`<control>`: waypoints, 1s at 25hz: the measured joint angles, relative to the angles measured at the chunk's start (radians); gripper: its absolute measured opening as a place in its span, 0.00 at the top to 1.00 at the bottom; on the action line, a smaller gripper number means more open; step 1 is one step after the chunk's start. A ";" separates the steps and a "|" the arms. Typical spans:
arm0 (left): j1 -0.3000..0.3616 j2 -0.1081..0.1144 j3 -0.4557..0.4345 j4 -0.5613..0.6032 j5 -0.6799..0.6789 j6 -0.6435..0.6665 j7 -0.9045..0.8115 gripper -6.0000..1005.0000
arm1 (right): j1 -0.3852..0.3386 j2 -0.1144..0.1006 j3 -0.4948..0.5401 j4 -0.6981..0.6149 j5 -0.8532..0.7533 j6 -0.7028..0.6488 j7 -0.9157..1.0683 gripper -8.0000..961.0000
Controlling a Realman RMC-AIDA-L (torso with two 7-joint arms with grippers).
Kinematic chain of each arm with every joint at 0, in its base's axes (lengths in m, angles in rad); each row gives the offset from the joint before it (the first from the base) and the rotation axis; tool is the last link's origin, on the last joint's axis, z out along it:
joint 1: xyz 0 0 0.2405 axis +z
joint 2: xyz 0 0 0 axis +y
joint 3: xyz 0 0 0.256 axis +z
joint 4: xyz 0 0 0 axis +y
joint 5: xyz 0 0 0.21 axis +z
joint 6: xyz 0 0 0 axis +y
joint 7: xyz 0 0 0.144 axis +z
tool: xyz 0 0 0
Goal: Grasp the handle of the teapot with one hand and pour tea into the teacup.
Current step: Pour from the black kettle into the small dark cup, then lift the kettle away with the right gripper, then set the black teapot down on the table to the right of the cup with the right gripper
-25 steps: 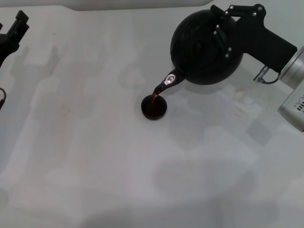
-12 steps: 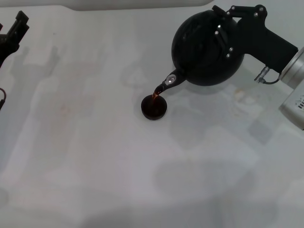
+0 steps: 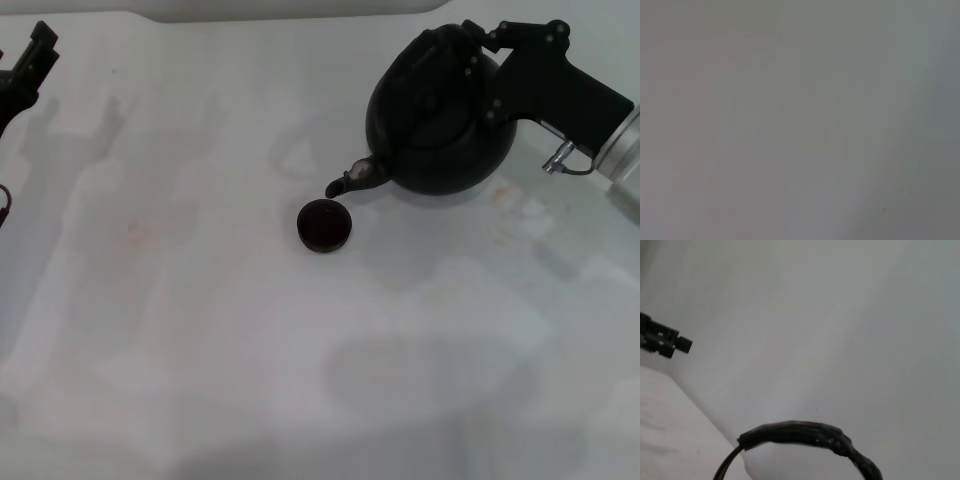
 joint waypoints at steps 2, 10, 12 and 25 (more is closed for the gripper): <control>0.000 0.000 0.000 0.000 0.000 0.000 0.000 0.12 | -0.002 -0.001 -0.001 -0.001 0.000 -0.010 0.074 0.88; -0.002 -0.001 0.000 0.000 0.000 0.002 0.001 0.12 | -0.011 -0.008 0.053 -0.011 0.000 -0.021 0.399 0.87; -0.003 -0.001 0.000 0.000 0.000 0.002 0.001 0.12 | -0.013 -0.009 0.066 -0.010 0.000 -0.024 0.438 0.87; -0.006 -0.001 -0.001 0.000 0.000 0.004 0.000 0.12 | -0.181 -0.012 0.152 0.014 0.001 -0.093 0.465 0.87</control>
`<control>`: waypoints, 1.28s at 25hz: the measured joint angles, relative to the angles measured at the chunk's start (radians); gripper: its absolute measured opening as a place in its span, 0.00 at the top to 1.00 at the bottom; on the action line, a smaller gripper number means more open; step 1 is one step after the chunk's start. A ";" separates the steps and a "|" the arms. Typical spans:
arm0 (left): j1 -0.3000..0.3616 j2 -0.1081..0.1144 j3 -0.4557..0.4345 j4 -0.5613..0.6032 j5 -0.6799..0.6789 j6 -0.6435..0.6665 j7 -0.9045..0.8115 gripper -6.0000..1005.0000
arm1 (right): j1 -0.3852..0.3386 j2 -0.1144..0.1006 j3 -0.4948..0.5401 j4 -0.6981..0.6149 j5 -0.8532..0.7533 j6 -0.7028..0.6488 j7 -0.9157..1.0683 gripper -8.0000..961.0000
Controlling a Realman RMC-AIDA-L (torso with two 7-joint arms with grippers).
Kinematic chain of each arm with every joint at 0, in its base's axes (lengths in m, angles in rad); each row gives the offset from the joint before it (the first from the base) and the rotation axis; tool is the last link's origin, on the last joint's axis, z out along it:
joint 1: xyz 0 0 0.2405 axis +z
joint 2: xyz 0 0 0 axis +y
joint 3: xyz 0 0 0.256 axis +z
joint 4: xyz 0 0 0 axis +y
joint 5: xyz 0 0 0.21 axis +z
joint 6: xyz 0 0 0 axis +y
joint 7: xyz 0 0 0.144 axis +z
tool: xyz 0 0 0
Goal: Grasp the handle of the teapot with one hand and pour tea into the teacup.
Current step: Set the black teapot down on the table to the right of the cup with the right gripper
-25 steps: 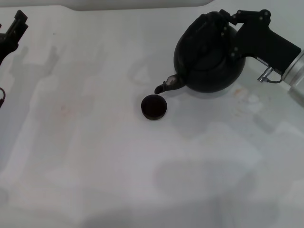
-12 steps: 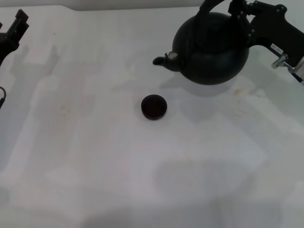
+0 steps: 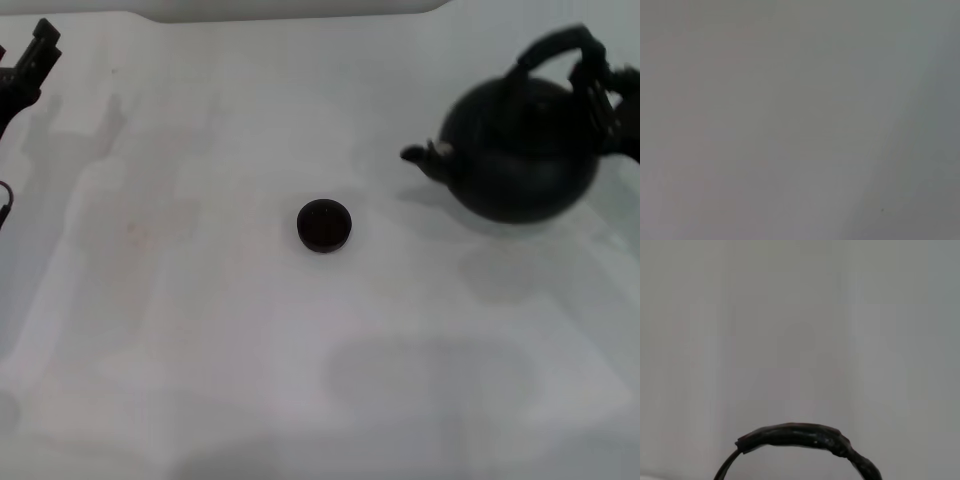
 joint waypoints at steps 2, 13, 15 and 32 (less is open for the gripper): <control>-0.001 0.001 -0.001 0.000 0.000 0.000 0.000 0.12 | -0.013 0.001 0.001 0.019 0.000 -0.002 -0.006 0.87; -0.010 0.001 0.001 0.000 0.000 0.000 0.002 0.12 | -0.008 0.005 0.002 0.074 0.001 0.006 -0.010 0.86; -0.010 0.001 0.001 0.000 0.000 0.000 0.001 0.12 | -0.006 0.005 0.002 0.075 0.005 0.028 -0.022 0.86; -0.003 0.003 -0.005 0.000 0.000 0.000 0.004 0.12 | -0.012 0.003 -0.001 0.089 0.010 0.040 0.091 0.62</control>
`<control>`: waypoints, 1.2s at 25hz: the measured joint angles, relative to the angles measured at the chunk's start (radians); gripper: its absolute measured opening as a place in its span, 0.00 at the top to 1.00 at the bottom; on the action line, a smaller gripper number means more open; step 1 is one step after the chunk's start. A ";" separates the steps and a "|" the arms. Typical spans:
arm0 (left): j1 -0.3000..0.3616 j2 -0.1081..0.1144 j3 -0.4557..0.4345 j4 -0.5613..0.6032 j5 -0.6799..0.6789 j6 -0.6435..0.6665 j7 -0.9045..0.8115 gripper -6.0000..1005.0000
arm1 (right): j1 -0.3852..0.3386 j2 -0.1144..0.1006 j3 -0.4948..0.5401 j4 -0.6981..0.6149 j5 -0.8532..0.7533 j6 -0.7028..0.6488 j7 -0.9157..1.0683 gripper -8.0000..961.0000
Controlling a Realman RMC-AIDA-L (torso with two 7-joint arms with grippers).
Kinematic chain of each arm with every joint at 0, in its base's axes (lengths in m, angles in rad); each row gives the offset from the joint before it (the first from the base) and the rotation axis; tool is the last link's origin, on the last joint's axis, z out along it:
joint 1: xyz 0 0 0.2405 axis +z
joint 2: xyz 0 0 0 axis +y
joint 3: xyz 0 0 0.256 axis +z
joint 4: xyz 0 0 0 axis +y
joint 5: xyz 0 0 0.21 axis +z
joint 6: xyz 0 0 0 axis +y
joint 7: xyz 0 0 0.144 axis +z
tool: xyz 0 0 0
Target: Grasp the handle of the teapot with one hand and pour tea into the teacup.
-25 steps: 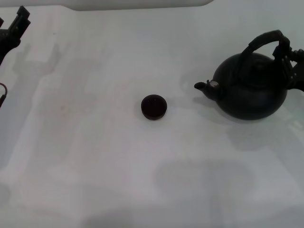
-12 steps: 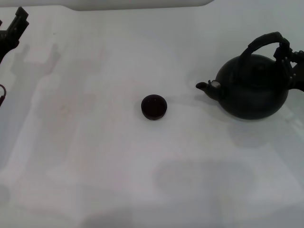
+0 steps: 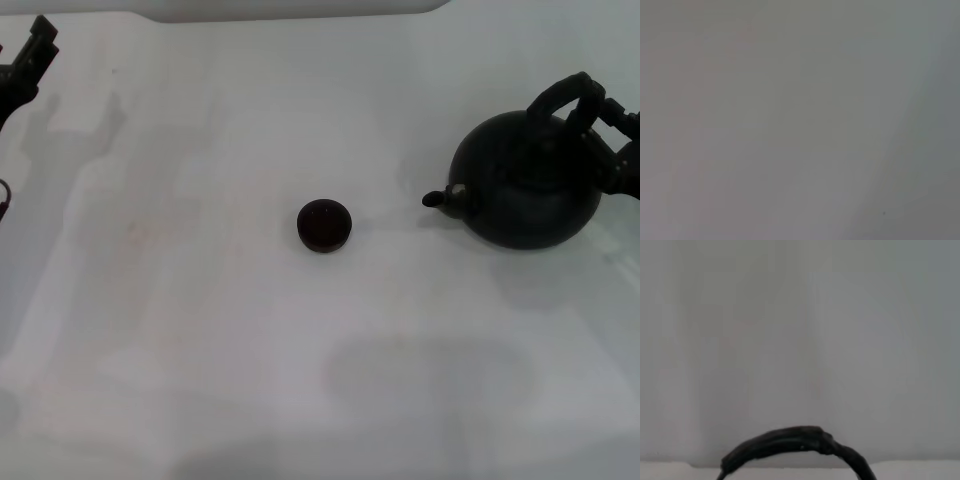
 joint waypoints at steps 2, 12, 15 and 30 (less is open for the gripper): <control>0.000 0.000 0.000 0.000 0.000 0.000 0.000 0.12 | -0.003 -0.003 0.000 0.002 -0.003 -0.010 0.061 0.54; 0.001 0.001 0.003 0.000 0.000 -0.001 0.000 0.12 | -0.091 -0.019 0.024 0.015 0.006 -0.168 0.160 0.12; 0.001 0.001 0.004 0.000 0.000 -0.001 0.000 0.12 | -0.104 -0.012 0.147 0.037 0.014 -0.156 0.132 0.11; -0.005 -0.003 -0.002 -0.002 -0.002 0.047 0.030 0.12 | -0.002 0.015 0.354 0.153 0.228 -0.182 -0.255 0.09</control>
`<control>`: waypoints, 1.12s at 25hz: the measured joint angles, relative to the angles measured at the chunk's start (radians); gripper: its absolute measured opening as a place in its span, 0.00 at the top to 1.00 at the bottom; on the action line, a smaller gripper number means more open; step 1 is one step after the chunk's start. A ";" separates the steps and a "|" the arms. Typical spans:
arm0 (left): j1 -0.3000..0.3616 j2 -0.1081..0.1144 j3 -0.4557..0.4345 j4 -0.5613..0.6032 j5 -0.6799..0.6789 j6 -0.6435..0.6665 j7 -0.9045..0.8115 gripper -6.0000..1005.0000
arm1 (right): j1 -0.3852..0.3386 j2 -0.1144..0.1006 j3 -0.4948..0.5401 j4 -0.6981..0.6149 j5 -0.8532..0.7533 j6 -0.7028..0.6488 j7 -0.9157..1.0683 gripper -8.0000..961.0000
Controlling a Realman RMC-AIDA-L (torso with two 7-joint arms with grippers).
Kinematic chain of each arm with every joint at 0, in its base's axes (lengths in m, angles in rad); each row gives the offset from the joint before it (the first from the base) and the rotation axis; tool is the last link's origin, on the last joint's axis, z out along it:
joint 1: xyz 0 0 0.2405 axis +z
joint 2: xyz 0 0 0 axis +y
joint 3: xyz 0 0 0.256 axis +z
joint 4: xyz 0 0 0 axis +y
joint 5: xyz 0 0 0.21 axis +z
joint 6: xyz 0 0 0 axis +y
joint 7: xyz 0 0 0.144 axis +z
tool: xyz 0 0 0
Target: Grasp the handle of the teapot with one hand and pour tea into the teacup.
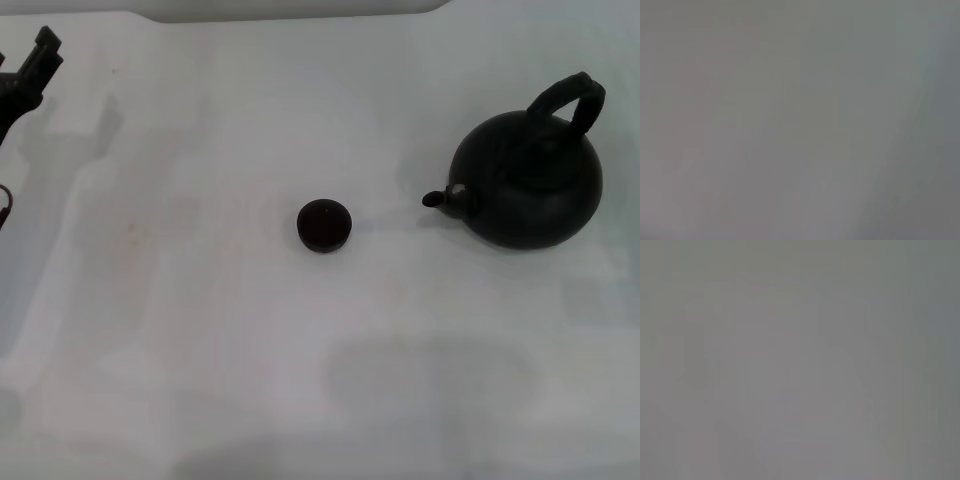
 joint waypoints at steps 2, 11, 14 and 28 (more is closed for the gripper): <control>-0.002 0.000 -0.001 0.000 -0.001 0.011 0.000 0.12 | 0.000 0.000 -0.002 0.002 0.006 -0.002 -0.002 0.09; -0.027 0.000 0.003 0.002 -0.038 0.010 -0.008 0.12 | 0.001 0.001 -0.002 0.015 0.004 0.025 0.027 0.09; -0.031 0.001 0.004 0.001 -0.039 0.014 -0.003 0.12 | 0.002 0.001 -0.004 0.015 0.002 0.032 0.047 0.09; -0.034 0.000 0.003 -0.001 -0.045 0.016 -0.002 0.12 | 0.011 -0.003 -0.008 0.004 -0.003 0.072 -0.037 0.09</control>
